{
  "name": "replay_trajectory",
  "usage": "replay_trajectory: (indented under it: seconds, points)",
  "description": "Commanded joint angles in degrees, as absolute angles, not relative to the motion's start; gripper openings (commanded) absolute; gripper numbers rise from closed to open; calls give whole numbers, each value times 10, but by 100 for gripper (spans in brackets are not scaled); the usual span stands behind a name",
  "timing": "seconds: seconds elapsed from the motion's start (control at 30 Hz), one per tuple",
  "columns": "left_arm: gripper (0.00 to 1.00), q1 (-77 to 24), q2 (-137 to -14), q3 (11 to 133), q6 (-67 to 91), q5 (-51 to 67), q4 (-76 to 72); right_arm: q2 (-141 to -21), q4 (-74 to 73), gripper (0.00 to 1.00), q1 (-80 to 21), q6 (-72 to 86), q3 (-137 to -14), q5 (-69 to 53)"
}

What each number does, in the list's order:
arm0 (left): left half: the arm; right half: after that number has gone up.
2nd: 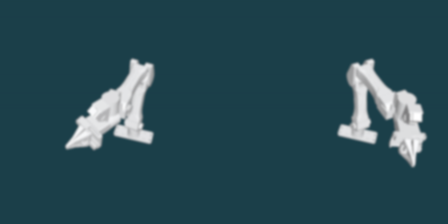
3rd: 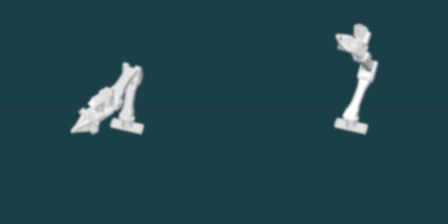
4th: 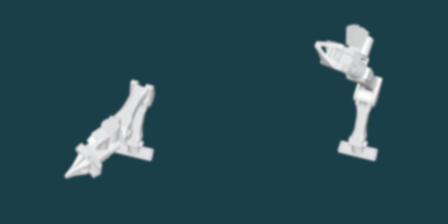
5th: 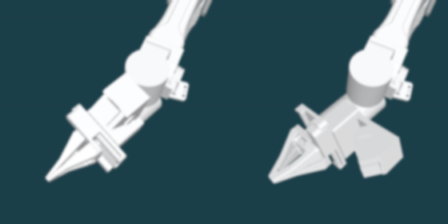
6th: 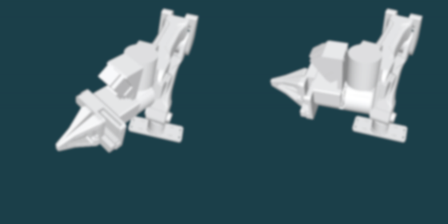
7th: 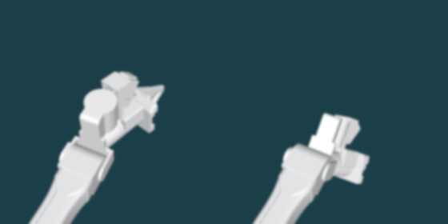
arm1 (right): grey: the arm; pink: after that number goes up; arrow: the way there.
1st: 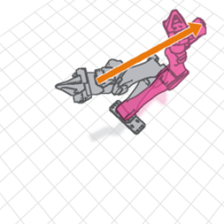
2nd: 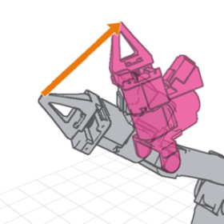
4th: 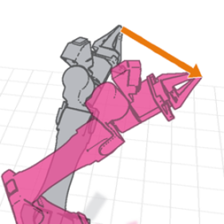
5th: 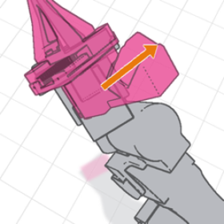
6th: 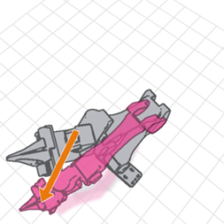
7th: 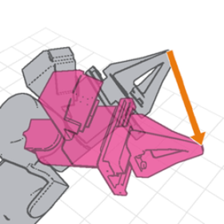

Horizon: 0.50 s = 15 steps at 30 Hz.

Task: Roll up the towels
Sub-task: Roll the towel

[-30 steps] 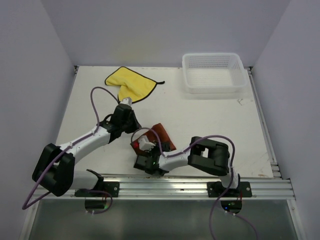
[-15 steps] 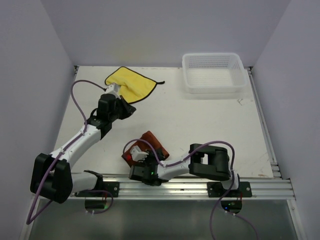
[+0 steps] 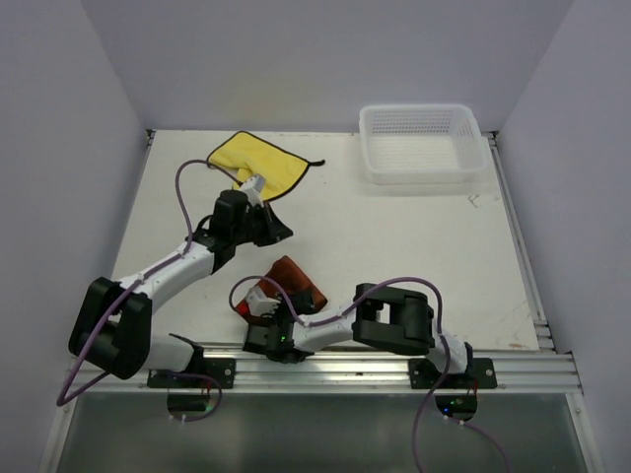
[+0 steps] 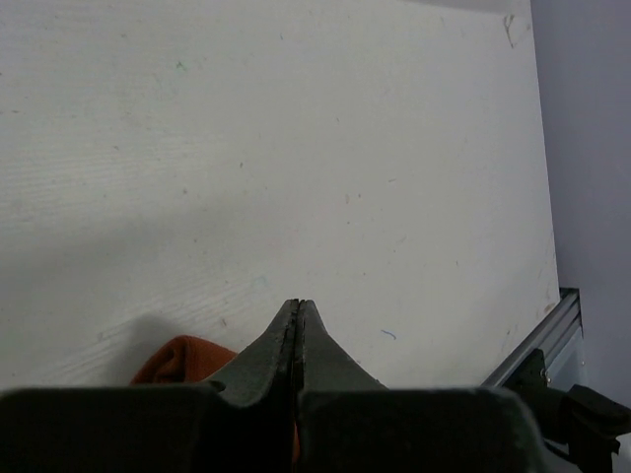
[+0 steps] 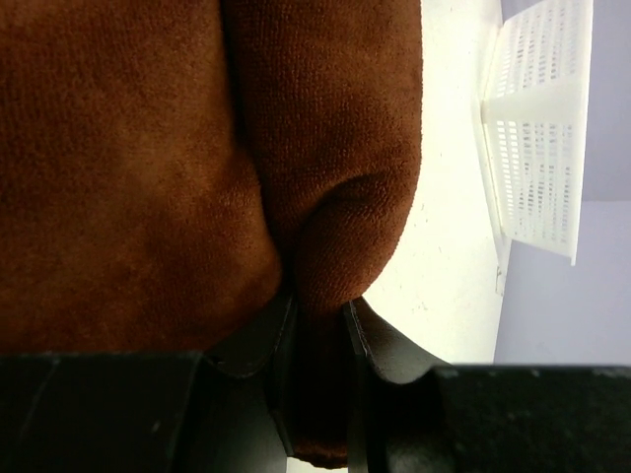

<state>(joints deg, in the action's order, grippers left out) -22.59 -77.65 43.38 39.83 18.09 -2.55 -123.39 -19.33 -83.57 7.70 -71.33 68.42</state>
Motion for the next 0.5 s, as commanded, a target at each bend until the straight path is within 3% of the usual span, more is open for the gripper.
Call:
replay_trajectory:
  seconds: [0.0, 0.47]
  points:
    - [0, -243, -784, 421, 381, 215, -25, -1257, -221, 0, -819, 102, -732, 649]
    - [0, -267, -837, 338, 408, 198, -88, -1249, -213, 0, -807, 99, -723, 639]
